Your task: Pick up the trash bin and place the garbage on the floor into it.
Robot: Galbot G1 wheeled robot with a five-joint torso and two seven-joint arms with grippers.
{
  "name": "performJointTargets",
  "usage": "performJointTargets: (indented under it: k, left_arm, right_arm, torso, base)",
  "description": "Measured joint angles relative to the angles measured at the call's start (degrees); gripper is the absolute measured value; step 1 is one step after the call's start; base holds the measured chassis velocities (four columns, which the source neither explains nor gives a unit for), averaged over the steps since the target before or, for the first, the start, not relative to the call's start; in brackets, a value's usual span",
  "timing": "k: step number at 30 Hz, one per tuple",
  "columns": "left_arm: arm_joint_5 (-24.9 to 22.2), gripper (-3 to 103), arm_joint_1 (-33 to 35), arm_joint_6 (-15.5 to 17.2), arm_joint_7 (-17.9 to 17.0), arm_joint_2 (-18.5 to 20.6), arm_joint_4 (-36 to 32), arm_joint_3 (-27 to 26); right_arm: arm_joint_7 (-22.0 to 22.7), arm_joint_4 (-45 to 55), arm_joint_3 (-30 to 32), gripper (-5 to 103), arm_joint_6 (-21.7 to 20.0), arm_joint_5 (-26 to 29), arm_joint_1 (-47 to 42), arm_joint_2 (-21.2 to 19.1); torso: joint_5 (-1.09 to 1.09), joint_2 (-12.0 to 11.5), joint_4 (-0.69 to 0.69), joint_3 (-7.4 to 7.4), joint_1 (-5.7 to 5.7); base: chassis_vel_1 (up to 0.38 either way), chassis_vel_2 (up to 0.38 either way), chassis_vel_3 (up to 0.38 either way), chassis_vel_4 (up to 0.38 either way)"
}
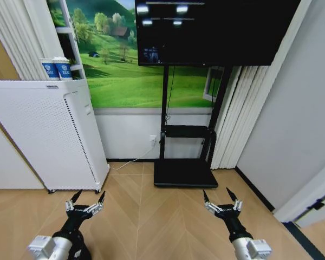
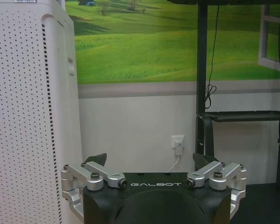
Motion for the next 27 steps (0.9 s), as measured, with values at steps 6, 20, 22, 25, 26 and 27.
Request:
performJointTargets:
  k: [6, 20, 22, 25, 26, 27]
  left_arm:
    - [0.0, 100, 0.0, 0.0, 0.0, 0.0, 0.0, 0.0]
    - [0.0, 100, 0.0, 0.0, 0.0, 0.0, 0.0, 0.0]
    - [0.0, 100, 0.0, 0.0, 0.0, 0.0, 0.0, 0.0]
    - [0.0, 100, 0.0, 0.0, 0.0, 0.0, 0.0, 0.0]
    - [0.0, 100, 0.0, 0.0, 0.0, 0.0, 0.0, 0.0]
    - [0.0, 100, 0.0, 0.0, 0.0, 0.0, 0.0, 0.0]
  right_arm:
    - [0.0, 0.0, 0.0, 100, 0.0, 0.0, 0.0, 0.0]
    - [0.0, 0.0, 0.0, 100, 0.0, 0.0, 0.0, 0.0]
    - [0.0, 0.0, 0.0, 100, 0.0, 0.0, 0.0, 0.0]
    - [0.0, 0.0, 0.0, 100, 0.0, 0.0, 0.0, 0.0]
    - [0.0, 0.0, 0.0, 100, 0.0, 0.0, 0.0, 0.0]
    - [0.0, 0.0, 0.0, 100, 0.0, 0.0, 0.0, 0.0]
  torso:
    - [0.00, 1.4, 0.00, 0.82, 0.58]
    - [0.00, 4.9, 0.00, 3.05, 1.81]
    - [0.00, 5.1, 0.00, 3.19, 1.90]
    - [0.00, 5.5, 0.00, 3.49, 2.07]
    - [0.00, 5.9, 0.00, 3.69, 2.18]
    - [0.00, 6.4, 0.00, 4.02, 2.36]
  base:
    - [0.000, 0.000, 0.000, 0.000]
    - [0.000, 0.000, 0.000, 0.000]
    - [0.000, 0.000, 0.000, 0.000]
    - [0.000, 0.000, 0.000, 0.000]
    - [0.000, 0.000, 0.000, 0.000]
    - [0.000, 0.000, 0.000, 0.000]
